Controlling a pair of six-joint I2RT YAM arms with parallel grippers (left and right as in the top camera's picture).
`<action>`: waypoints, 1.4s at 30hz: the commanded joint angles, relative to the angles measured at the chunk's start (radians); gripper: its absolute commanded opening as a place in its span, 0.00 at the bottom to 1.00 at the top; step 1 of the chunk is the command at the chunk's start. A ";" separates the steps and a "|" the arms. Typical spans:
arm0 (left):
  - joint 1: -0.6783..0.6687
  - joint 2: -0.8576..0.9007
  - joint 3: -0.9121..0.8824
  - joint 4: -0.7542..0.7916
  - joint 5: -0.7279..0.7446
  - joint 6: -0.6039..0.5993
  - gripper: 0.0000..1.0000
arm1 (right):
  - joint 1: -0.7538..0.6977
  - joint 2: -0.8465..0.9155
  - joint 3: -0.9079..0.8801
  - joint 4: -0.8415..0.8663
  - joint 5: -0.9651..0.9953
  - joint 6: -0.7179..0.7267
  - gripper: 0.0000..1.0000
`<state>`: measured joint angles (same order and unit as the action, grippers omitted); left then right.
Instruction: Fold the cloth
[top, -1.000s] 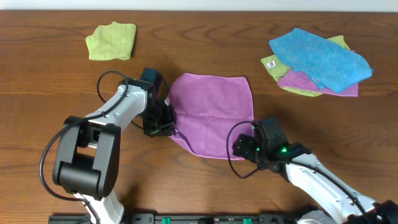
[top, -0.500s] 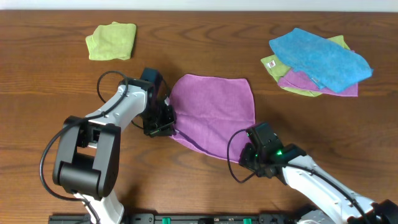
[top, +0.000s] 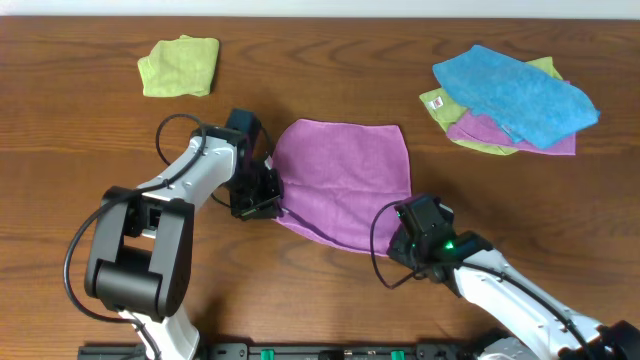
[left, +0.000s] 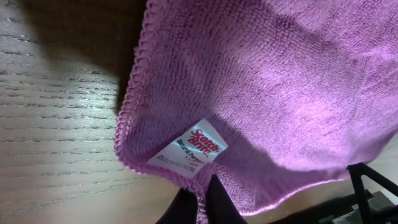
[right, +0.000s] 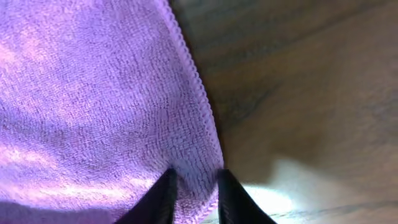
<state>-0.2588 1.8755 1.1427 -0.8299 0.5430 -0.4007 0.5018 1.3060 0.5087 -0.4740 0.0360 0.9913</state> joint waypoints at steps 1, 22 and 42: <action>-0.002 -0.015 -0.006 -0.002 -0.003 -0.015 0.06 | 0.010 -0.004 -0.007 0.011 0.024 0.006 0.20; -0.002 -0.015 -0.006 0.071 -0.018 -0.053 0.06 | 0.007 -0.005 0.050 0.021 -0.011 -0.010 0.02; 0.056 -0.016 0.062 0.146 -0.023 -0.091 0.06 | -0.058 0.000 0.124 0.049 0.047 -0.107 0.01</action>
<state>-0.2207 1.8755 1.1736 -0.6937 0.5419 -0.4755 0.4526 1.3064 0.6147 -0.4435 0.0528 0.9154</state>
